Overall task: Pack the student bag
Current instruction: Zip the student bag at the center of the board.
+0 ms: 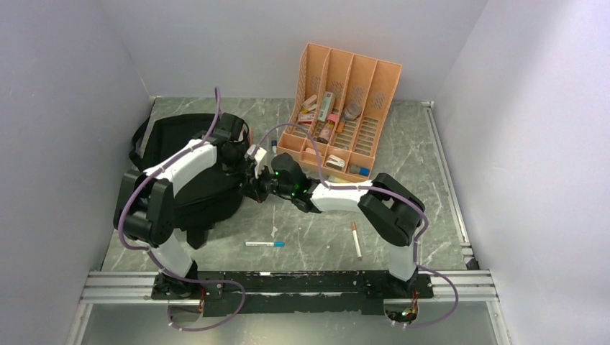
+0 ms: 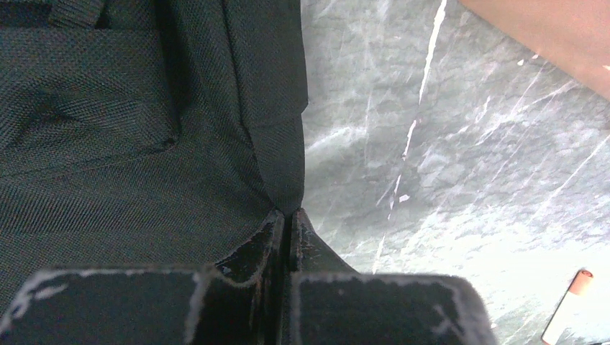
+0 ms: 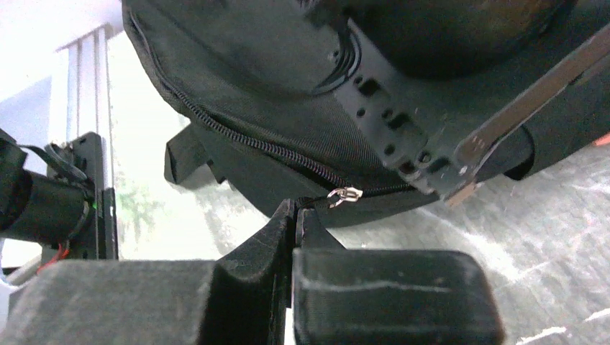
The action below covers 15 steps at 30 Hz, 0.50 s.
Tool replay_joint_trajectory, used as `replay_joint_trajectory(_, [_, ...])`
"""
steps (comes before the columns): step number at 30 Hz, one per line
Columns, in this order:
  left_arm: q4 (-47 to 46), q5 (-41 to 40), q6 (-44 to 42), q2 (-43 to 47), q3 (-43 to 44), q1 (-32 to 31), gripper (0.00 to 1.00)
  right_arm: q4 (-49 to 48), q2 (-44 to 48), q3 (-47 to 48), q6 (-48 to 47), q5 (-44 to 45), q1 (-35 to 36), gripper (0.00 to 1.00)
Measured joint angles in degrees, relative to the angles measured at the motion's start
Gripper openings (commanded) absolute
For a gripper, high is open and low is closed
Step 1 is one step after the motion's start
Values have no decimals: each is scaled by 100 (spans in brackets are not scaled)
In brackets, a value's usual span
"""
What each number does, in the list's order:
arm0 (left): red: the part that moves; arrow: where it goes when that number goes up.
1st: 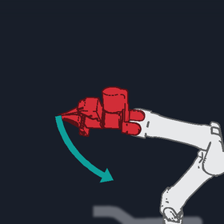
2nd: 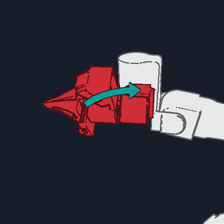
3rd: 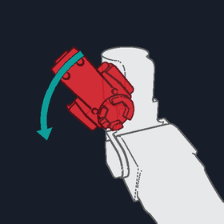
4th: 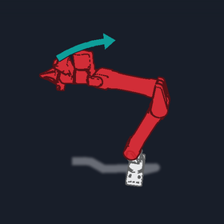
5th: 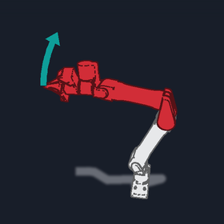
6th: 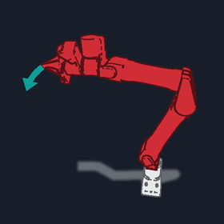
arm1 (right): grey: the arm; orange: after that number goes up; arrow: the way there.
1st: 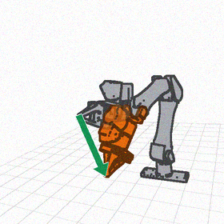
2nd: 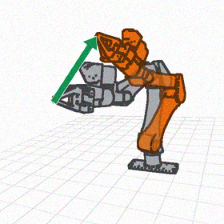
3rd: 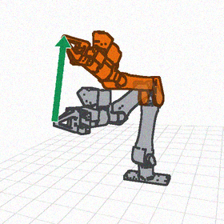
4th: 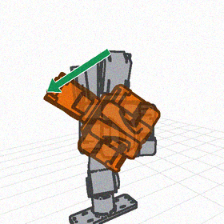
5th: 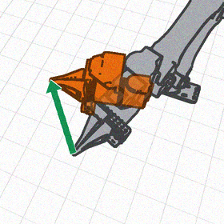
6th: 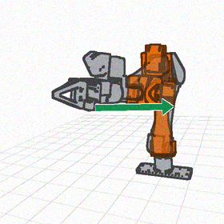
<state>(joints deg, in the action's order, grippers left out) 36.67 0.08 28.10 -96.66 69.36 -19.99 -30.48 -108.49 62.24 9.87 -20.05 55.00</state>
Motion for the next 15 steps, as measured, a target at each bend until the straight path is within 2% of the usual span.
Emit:
replay_joint_trajectory(12, [-24,15,15,129,-192,0,5,11,-68,153,306,-160,37,0])
replay_joint_trajectory(13, [-22,15,0,144,-192,0,11,31,-68,153,278,-142,39,0])
replay_joint_trajectory(15, [-24,11,-35,208,-195,0,31,70,-68,153,203,-109,55,0])
